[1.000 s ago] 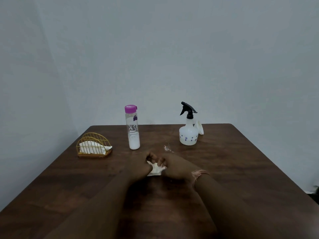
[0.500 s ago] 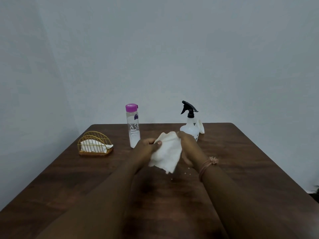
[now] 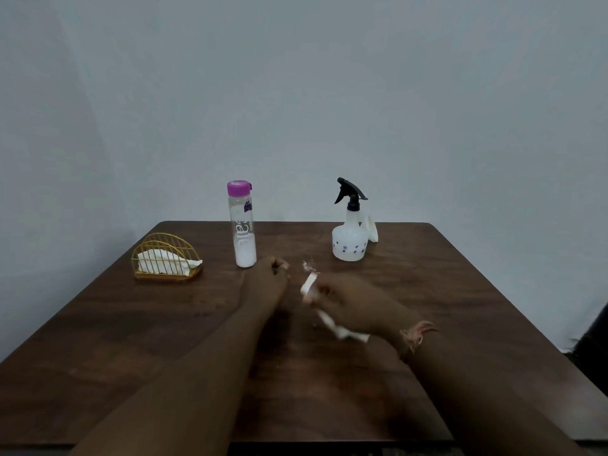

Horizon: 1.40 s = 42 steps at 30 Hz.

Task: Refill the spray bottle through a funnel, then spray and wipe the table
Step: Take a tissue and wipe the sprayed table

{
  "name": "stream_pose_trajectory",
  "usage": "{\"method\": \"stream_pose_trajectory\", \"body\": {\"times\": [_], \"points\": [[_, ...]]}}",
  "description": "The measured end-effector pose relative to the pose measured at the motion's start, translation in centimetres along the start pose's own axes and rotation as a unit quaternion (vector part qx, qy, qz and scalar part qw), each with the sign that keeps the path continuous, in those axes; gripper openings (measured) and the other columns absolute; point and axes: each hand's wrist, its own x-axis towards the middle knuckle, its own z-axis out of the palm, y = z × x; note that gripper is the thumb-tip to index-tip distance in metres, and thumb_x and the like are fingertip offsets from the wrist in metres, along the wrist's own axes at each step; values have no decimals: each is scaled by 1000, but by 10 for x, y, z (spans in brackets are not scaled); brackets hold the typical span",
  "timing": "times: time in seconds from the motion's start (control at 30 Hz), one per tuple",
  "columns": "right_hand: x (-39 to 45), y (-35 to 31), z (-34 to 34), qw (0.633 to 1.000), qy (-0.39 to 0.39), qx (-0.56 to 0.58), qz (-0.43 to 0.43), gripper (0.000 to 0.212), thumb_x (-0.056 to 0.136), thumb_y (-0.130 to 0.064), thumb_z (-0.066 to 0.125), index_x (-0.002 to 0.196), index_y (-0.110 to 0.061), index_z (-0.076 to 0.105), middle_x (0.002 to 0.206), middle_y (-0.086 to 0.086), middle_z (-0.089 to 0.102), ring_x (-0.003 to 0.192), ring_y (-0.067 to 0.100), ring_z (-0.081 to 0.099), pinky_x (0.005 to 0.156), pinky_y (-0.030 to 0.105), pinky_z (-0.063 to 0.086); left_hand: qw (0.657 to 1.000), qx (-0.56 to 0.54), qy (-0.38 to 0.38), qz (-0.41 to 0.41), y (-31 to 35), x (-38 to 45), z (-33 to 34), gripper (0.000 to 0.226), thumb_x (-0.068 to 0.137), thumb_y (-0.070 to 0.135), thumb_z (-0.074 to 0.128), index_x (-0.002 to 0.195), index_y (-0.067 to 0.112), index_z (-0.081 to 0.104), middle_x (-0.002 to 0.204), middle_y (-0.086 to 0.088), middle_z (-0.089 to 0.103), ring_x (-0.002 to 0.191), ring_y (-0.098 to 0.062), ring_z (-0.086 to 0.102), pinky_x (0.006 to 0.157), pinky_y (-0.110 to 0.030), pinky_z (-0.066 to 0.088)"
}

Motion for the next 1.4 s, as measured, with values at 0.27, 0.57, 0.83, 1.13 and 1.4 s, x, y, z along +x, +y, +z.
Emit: {"method": "stream_pose_trajectory", "body": {"times": [0.27, 0.57, 0.83, 1.13, 1.4], "points": [[-30, 24, 63, 995, -76, -65, -29, 47, 107, -42, 43, 149, -24, 52, 159, -10, 44, 146, 4, 37, 124, 22, 21, 986, 118, 66, 97, -23, -10, 3, 16, 93, 21, 55, 96, 27, 70, 86, 8, 69, 78, -10, 64, 71, -33, 57], [51, 18, 91, 969, -173, -159, 78, 62, 108, -46, 16, 164, -26, 0, 173, 2, -5, 159, 22, -8, 128, 43, -4, 964, 222, 109, 96, -37, -6, 11, 26, 100, 34, 42, 90, 25, 64, 82, 0, 65, 77, -21, 61, 71, -38, 51], [85, 21, 55, 950, -184, -121, 223, 58, 108, -36, 21, 161, -13, 22, 168, 20, 20, 155, 40, 19, 126, 49, 21, 959, 229, 123, 114, -35, 6, 14, 31, 103, 38, 41, 108, 25, 68, 101, 2, 72, 95, -19, 66, 89, -40, 51], [128, 50, 81, 961, -154, -219, 67, 88, 86, -38, 73, 159, -17, 29, 167, 7, 26, 153, 38, 20, 125, 54, 13, 959, 217, 101, 154, -39, 30, 26, 52, 100, 49, 27, 134, 30, 62, 137, 5, 64, 133, -15, 55, 109, -45, 43], [148, 67, 96, 940, -105, -270, 181, 75, 104, -39, 30, 160, 5, 7, 168, 26, 10, 158, 36, 8, 128, 50, -4, 960, 246, 41, 129, -42, 32, 27, 53, 102, 47, 22, 146, 34, 49, 152, 8, 50, 148, -15, 36, 120, -44, 27]]}}
